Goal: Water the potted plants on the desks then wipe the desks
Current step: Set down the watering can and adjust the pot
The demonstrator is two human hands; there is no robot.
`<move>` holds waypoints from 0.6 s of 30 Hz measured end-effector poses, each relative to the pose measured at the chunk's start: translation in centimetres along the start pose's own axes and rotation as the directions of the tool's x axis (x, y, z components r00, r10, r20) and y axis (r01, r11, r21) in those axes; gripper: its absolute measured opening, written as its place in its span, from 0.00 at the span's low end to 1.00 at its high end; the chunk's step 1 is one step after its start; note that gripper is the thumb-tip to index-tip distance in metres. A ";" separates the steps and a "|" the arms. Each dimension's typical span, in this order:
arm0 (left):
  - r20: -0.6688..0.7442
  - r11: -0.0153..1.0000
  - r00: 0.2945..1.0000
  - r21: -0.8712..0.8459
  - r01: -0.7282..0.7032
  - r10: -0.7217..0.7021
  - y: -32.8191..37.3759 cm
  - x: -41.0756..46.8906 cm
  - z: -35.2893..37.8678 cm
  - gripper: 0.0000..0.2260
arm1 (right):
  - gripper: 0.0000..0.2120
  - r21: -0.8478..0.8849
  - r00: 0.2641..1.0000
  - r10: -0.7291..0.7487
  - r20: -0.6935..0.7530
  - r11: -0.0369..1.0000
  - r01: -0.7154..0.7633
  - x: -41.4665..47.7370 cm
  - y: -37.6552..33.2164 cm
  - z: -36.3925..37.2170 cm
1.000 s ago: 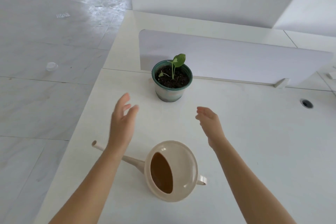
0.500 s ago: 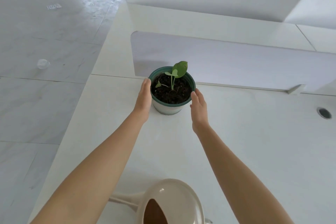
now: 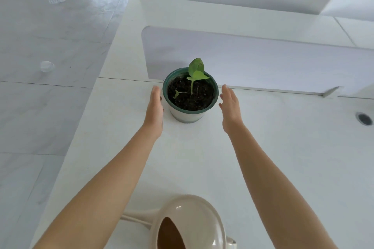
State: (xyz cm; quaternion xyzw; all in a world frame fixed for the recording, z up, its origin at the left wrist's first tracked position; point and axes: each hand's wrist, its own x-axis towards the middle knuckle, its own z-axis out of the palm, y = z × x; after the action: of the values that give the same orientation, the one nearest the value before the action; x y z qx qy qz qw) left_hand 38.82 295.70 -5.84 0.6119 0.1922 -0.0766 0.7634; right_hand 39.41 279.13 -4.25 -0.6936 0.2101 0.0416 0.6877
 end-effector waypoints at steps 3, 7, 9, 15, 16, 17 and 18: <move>0.077 0.996 0.997 0.081 -0.019 0.013 0.6 0.7 0.6 0.21 | 0.19 -0.025 0.999 -0.026 0.038 0.999 0.027 -0.9 1.2 1.1; 0.090 0.992 0.996 0.121 -0.025 0.014 -0.4 0.4 1.1 0.29 | 0.22 -0.018 0.998 0.010 0.063 1.000 -0.009 -0.8 0.6 2.7; 0.080 0.996 0.997 0.089 -0.008 0.001 -0.5 -0.5 1.5 0.28 | 0.24 -0.005 0.996 0.056 0.067 0.998 -0.055 -0.2 -0.2 2.6; 0.070 0.993 0.997 0.121 0.002 -0.010 0.1 -3.0 1.4 0.25 | 0.28 -0.112 0.990 0.089 0.114 0.991 -0.076 -0.2 -1.5 1.6; 0.051 0.990 0.999 0.144 0.002 -0.009 0.6 -3.7 1.3 0.25 | 0.28 -0.130 0.990 0.092 0.109 0.988 -0.078 -0.5 -1.4 1.4; 0.031 0.987 1.000 0.160 -0.008 0.003 1.1 -4.5 1.0 0.26 | 0.28 -0.151 0.991 0.094 0.096 0.985 -0.078 -1.2 -1.3 1.2; 0.015 0.986 0.999 0.162 -0.032 0.031 1.5 -5.5 0.7 0.26 | 0.28 -0.171 0.992 0.089 0.085 0.982 -0.073 -2.1 -1.1 1.1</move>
State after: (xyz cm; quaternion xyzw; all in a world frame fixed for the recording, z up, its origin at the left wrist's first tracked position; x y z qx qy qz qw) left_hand 34.46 294.71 -2.24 0.6744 0.1710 -0.0836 0.7134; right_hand 38.17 280.60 -2.58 -0.7373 0.2017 0.1192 0.6336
